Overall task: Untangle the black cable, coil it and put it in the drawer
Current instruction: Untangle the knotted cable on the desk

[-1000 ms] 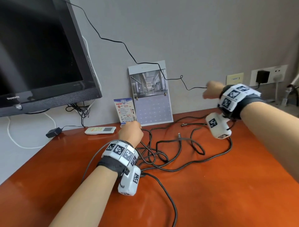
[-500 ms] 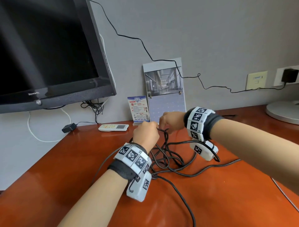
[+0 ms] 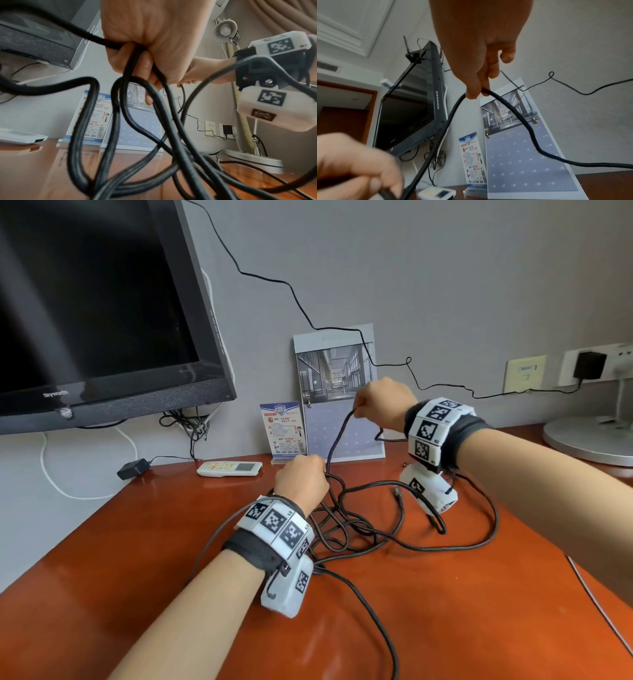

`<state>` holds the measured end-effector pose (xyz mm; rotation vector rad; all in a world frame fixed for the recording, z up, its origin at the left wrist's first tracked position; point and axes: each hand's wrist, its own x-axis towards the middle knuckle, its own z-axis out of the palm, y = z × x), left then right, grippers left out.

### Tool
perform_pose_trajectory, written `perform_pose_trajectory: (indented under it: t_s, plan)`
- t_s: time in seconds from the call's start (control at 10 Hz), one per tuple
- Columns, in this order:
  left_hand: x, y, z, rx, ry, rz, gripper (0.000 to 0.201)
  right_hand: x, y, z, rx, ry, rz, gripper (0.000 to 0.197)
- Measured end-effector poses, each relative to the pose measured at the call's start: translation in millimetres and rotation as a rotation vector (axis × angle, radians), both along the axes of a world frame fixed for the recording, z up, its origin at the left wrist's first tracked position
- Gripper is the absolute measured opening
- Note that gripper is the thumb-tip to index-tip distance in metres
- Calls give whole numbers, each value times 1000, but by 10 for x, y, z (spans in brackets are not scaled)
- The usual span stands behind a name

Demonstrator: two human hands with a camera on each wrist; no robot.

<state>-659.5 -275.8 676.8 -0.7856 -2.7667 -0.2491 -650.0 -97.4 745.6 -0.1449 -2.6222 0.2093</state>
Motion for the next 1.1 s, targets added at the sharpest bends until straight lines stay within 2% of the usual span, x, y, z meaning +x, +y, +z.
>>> perform_pose_trajectory:
  t_s: [0.4,0.6,0.7,0.8,0.9,1.0,1.1]
  plan:
    - [33,-32,-1,4,7,23,32,438,613,494,-403,238,-442,24]
    - [32,-28,-3,-9,8,41,31,885,1052,634,-493,297,-642,16]
    - [14,-51,-3,-8,-3,86,29,1176,1269,621,-633,403,-816,32]
    - [7,-68,-3,7,-16,109,27,1413,1445,521,-712,441,-896,33]
    - [18,-71,22,44,-43,114,26,1676,1707,265,-788,438,-884,37]
    - [47,-69,33,69,-53,107,27,1811,1850,42,-948,381,-857,44]
    - [77,-52,48,79,-33,71,30,1698,2019,26,-528,134,-926,39]
